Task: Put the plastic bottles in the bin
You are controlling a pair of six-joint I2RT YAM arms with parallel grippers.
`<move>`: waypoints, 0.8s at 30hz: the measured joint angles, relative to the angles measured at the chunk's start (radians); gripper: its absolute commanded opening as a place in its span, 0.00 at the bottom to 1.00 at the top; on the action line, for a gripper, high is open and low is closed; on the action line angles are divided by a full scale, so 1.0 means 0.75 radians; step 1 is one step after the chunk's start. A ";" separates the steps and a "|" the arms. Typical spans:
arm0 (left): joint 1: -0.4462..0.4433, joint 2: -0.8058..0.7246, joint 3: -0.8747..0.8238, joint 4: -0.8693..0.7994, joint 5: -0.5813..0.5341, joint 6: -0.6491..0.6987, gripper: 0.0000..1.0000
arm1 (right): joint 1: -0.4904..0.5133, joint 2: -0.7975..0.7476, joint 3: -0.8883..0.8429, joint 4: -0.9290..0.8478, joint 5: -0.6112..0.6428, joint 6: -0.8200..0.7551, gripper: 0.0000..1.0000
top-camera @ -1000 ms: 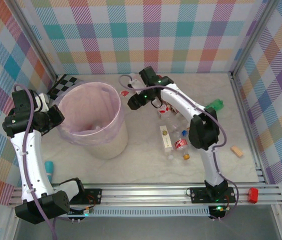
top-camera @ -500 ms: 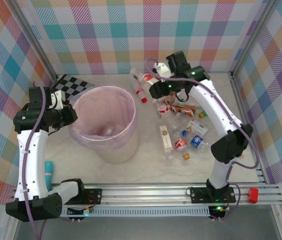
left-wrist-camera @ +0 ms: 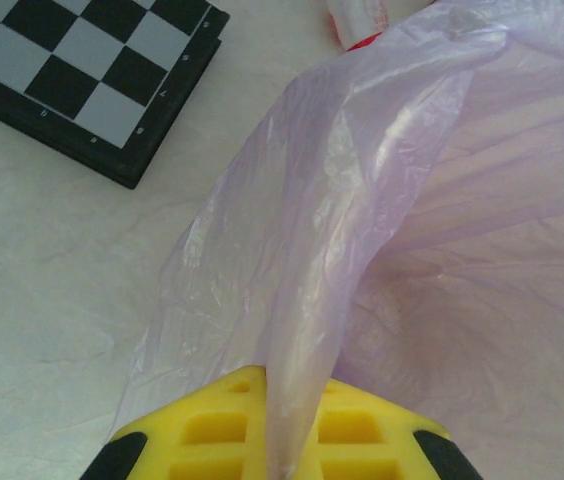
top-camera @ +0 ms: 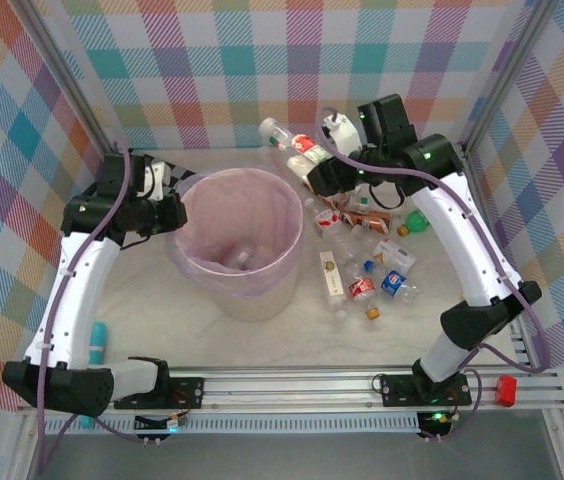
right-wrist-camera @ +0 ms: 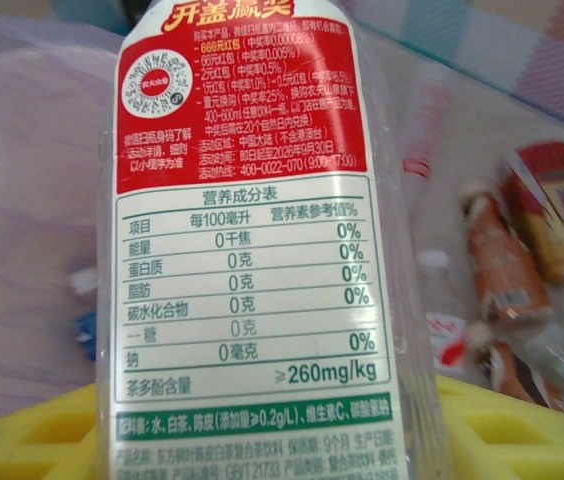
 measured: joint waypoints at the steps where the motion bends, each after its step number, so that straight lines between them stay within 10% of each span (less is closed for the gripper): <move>1: -0.016 0.014 0.006 0.011 -0.003 -0.006 0.00 | 0.035 0.020 0.046 0.000 -0.017 0.004 0.54; 9: -0.050 0.063 0.034 0.044 -0.024 -0.024 0.00 | 0.294 0.207 0.255 -0.046 -0.069 0.009 0.53; 24: -0.067 0.101 0.073 0.036 -0.049 -0.023 0.00 | 0.313 0.202 -0.124 0.007 -0.073 0.087 0.62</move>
